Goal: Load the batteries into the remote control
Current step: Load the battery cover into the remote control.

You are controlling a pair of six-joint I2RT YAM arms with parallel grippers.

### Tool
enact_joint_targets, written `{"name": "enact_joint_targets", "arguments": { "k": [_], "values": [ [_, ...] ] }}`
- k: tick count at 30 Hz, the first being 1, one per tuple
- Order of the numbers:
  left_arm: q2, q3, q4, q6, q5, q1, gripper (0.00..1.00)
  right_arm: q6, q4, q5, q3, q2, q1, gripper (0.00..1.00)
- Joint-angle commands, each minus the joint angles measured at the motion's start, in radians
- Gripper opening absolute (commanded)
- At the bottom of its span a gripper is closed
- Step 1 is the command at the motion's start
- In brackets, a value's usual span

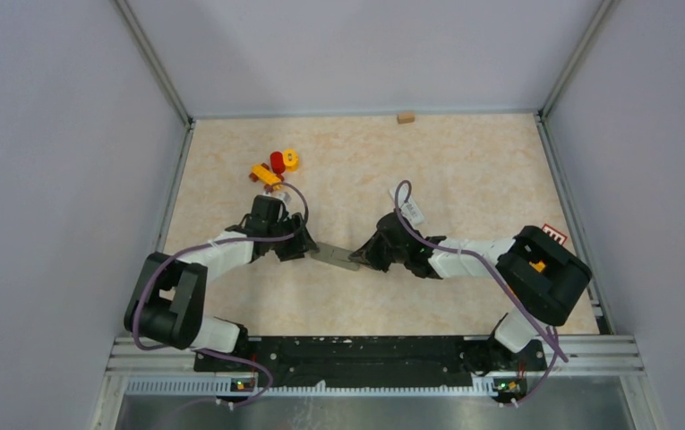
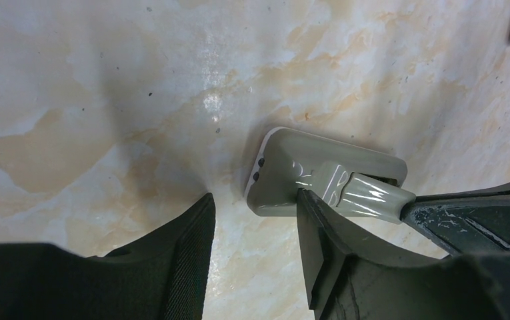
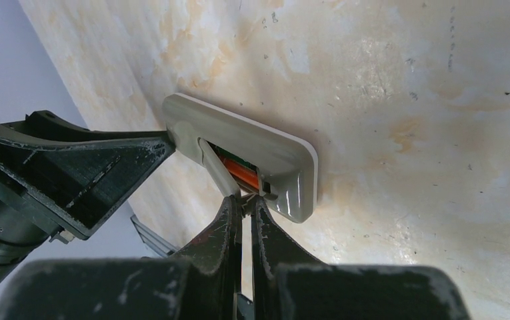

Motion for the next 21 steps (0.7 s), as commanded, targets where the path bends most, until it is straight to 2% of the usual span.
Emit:
{"name": "enact_joint_targets", "arguments": {
  "k": [1, 8, 15, 21],
  "values": [
    [0.030, 0.010, -0.032, 0.018, -0.004, 0.003, 0.52, -0.013, 0.027, 0.016, 0.024, 0.005, 0.005, 0.00],
    [0.029, 0.006, -0.017, 0.015, 0.026, 0.002, 0.52, -0.049, 0.005, -0.081, 0.060, 0.042, 0.005, 0.00],
    [0.030, -0.014, -0.007, 0.003, 0.051, 0.002, 0.44, -0.043, -0.055, -0.077, 0.088, 0.068, 0.006, 0.00],
    [0.006, -0.005, -0.027, 0.003, 0.020, 0.002, 0.44, -0.055, -0.131, -0.055, 0.125, 0.053, 0.003, 0.15]
  ]
}}
